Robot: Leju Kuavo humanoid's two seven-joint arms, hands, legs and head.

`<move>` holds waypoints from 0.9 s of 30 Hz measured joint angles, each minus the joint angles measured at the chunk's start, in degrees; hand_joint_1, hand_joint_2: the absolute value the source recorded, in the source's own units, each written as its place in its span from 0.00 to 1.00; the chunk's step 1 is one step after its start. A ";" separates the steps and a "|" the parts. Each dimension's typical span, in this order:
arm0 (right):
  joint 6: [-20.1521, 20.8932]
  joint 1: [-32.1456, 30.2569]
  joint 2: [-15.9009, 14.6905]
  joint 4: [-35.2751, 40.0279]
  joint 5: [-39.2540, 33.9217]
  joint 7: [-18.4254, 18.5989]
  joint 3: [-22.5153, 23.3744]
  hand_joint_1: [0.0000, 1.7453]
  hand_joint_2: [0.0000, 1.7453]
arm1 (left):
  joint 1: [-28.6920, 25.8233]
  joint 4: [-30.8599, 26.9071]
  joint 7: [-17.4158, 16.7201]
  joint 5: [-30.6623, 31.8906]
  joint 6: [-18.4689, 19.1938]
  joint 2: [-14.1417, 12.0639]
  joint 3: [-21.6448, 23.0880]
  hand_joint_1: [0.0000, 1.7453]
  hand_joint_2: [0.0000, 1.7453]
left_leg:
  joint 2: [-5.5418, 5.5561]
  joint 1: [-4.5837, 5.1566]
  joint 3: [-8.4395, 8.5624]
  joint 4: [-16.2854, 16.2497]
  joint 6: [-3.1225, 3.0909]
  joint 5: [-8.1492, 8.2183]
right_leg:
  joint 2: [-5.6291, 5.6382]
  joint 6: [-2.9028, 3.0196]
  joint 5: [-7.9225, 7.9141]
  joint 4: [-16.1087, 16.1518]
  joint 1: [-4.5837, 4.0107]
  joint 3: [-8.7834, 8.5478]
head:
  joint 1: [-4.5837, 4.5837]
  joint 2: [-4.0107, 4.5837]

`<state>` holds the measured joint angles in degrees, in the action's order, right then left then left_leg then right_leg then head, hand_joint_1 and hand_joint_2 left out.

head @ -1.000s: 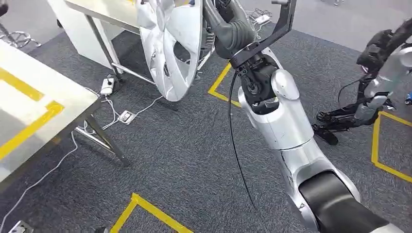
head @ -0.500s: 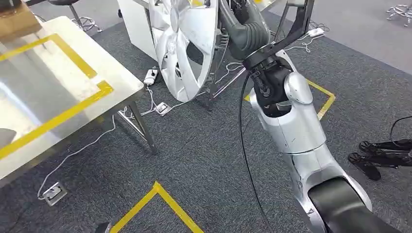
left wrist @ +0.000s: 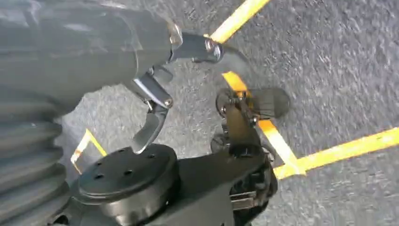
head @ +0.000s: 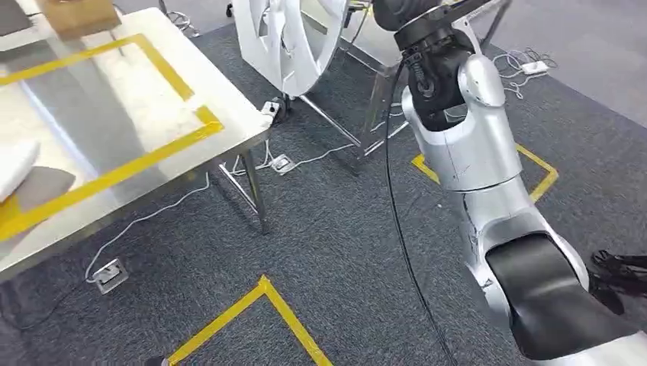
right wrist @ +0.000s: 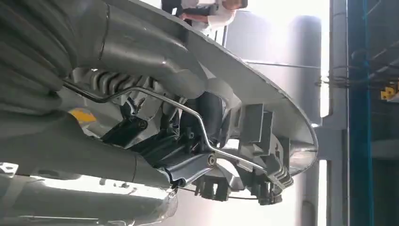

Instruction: Take the parts from the cabinet and place them on the table.

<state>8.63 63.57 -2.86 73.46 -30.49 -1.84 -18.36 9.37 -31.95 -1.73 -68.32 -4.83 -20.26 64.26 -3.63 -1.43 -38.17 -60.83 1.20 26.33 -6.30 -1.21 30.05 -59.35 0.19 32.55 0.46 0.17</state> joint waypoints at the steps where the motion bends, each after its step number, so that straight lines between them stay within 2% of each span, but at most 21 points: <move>1: -0.02 0.13 -0.04 -0.24 -0.02 0.00 0.13 1.00 1.00 | 0.08 0.02 0.02 0.00 0.00 0.02 0.02 0.00 1.00 | 0.74 0.02 -0.02 0.00 -0.21 -0.09 | 2.73 -0.07 1.71 -2.05 0.33 0.58 | 0.44 0.00; 2: -0.02 0.24 -0.24 -0.46 -0.02 0.00 0.33 1.00 1.00 | 0.24 0.07 0.02 0.02 0.00 0.02 0.00 0.00 1.00 | 1.45 0.04 -0.02 0.00 -0.51 -0.12 | 4.52 -0.03 4.00 -6.20 0.30 2.25 | 0.72 0.00; 3: -0.04 0.23 -0.57 -0.66 -0.04 0.00 0.42 1.00 1.00 | 0.38 0.09 0.07 0.02 0.00 0.02 0.00 0.00 1.00 | 2.31 0.09 -0.04 0.00 -0.67 -0.15 | 5.44 0.03 6.10 -10.97 0.23 4.38 | 0.99 0.00; 4: -0.04 0.20 -0.72 -0.92 -0.02 0.00 0.42 1.00 1.00 | 0.52 0.11 0.07 0.02 0.00 0.02 -0.02 0.00 1.00 | 3.21 0.28 -0.04 0.00 -0.93 -0.18 | 5.81 0.14 7.75 -15.57 0.22 6.63 | 1.44 0.00; 5: -0.11 0.14 -0.85 -1.16 0.02 -0.02 0.42 1.00 1.00 | 0.53 0.13 0.04 0.02 0.00 0.02 -0.02 0.00 1.00 | 4.10 0.46 -0.02 0.00 -1.12 -0.21 | 5.91 0.36 8.11 -18.06 0.20 7.98 | 1.64 0.00; 7: -0.57 0.11 -1.16 -1.64 0.55 -0.04 0.46 1.00 1.00 | 0.48 0.24 -0.07 0.13 -0.17 0.00 0.00 0.00 1.00 | 6.14 0.90 0.15 0.00 -1.27 -0.28 | 6.22 1.38 4.87 -15.55 -0.09 7.34 | 1.99 0.00; 9: -1.14 0.36 -1.49 -1.95 1.09 -0.28 0.57 1.00 1.00 | 0.49 0.31 -0.02 0.15 -0.09 -0.02 0.00 0.00 1.00 | 8.07 1.11 0.23 0.00 -1.42 -0.41 | 7.91 2.88 -0.96 -6.02 -0.67 3.68 | 2.23 0.00; 10: -1.38 0.53 -1.62 -2.04 1.11 -0.48 0.75 1.00 1.00 | 0.48 0.33 -0.02 0.22 0.00 0.02 0.00 0.00 1.00 | 8.82 0.81 -0.02 0.04 -1.42 -0.53 | 10.68 3.86 -1.98 -2.58 -0.88 2.51 | 2.16 0.00; 11: -1.66 0.58 -1.66 -2.04 1.24 -0.55 1.22 1.00 1.00 | 0.50 0.37 -0.02 0.33 0.00 0.09 -0.02 0.00 1.00 | 9.79 0.88 -0.28 -0.06 -1.11 -0.76 | 11.11 3.92 -2.28 -1.80 -0.71 2.19 | 1.66 0.00; 14: -2.19 1.08 -1.84 -2.08 1.62 -0.48 1.42 1.00 1.00 | 0.18 0.50 -0.04 0.46 0.00 -0.22 0.00 0.00 1.00 | 11.64 0.32 -0.71 0.64 0.05 -1.59 | 9.37 3.91 -2.20 -0.80 -1.15 1.67 | 2.34 0.00; 15: -2.23 1.25 -1.84 -2.08 1.62 -0.46 1.49 1.00 1.00 | 0.07 0.57 -0.02 0.61 0.00 -0.61 0.00 0.00 1.00 | 11.04 0.72 -0.95 0.78 0.14 -1.50 | 8.44 3.71 -2.34 1.57 -0.32 0.60 | 2.64 0.00; 16: -2.29 1.13 -1.64 -2.08 1.68 -0.35 1.38 1.00 1.00 | -0.10 0.55 -0.02 0.68 0.06 -0.63 0.02 0.00 1.00 | 5.26 1.29 -1.46 0.04 0.46 -0.40 | 7.90 3.17 -2.88 2.42 -0.31 0.18 | 2.02 0.00; 17: -2.40 1.26 -1.77 -2.10 1.68 -0.33 1.58 1.00 1.00 | 0.06 0.59 0.02 0.77 0.17 -0.81 -0.02 0.00 1.00 | 3.21 1.05 -2.63 -2.43 1.04 1.65 | 7.36 3.38 -3.16 2.79 -0.30 0.15 | 1.51 0.00; 19: -2.56 1.09 -1.86 -2.15 1.77 -0.22 1.64 1.00 1.00 | 0.17 0.66 0.07 0.96 0.18 -0.81 -0.02 0.00 1.00 | 3.09 0.36 -6.11 -10.49 1.79 5.48 | 6.14 3.19 -3.20 2.72 -0.21 0.31 | 0.90 0.00; 20: -2.56 0.77 -1.88 -2.17 1.79 -0.22 1.64 1.00 1.00 | 0.15 0.66 0.07 0.98 0.22 -0.81 -0.02 0.00 1.00 | 3.29 0.07 -7.47 -13.62 2.17 6.32 | 5.46 3.09 -3.15 2.69 -0.08 0.30 | 0.27 0.00; 21: -2.56 0.51 -1.88 -2.17 1.79 -0.22 1.64 1.00 1.00 | 0.06 0.68 0.07 0.98 0.37 -0.79 0.00 0.00 1.00 | 3.42 -0.12 -7.53 -14.04 2.53 5.81 | 4.91 2.99 -3.09 2.61 0.03 0.30 | -0.06 0.00; 23: -2.56 0.37 -1.90 -2.17 1.77 -0.15 1.71 1.00 1.00 | 0.04 0.68 0.07 1.01 0.44 -0.79 0.00 0.00 1.00 | 2.93 -0.29 -3.91 -7.88 3.14 1.88 | 3.72 2.26 -2.64 2.06 0.36 0.30 | -0.39 0.00; 24: -2.56 0.46 -1.90 -2.15 1.77 -0.04 1.73 1.00 1.00 | 0.07 0.68 0.07 1.13 0.42 -0.81 -0.02 0.00 1.00 | 1.41 -0.33 -0.83 -2.68 3.37 -0.50 | 3.23 1.76 -2.23 1.55 0.50 0.29 | -0.65 0.00; 25: -2.54 0.55 -1.88 -2.15 1.77 -0.04 1.71 1.00 1.00 | 0.17 0.68 0.07 1.22 0.44 -0.76 -0.02 0.00 1.00 | -1.93 0.19 0.56 0.10 3.60 0.29 | 2.87 1.26 -1.77 1.09 0.37 0.35 | -0.98 0.00; 26: -2.54 0.71 -1.92 -2.12 1.77 -0.04 1.86 1.00 1.00 | 0.20 0.68 0.07 1.29 0.44 -0.74 -0.04 0.00 1.00 | -2.67 0.47 0.63 0.37 2.37 0.15 | 2.62 0.87 -1.45 0.42 -0.25 0.65 | -1.51 0.00; 27: -2.47 0.74 -1.90 -2.17 1.79 -0.04 1.79 1.00 1.00 | 0.18 0.72 0.00 1.38 0.44 -0.79 -0.04 0.00 1.00 | -1.79 0.51 0.37 0.10 0.90 0.37 | 2.35 0.78 -1.42 0.45 -0.36 0.56 | -1.13 0.00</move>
<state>6.16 64.31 -4.76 71.30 -28.70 -1.88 -16.57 9.56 -31.23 -1.73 -66.95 -4.39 -21.05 64.22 -5.42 -0.92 -37.80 -60.73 2.10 26.70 -3.95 -0.43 28.63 -58.90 -0.17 33.11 -0.68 0.17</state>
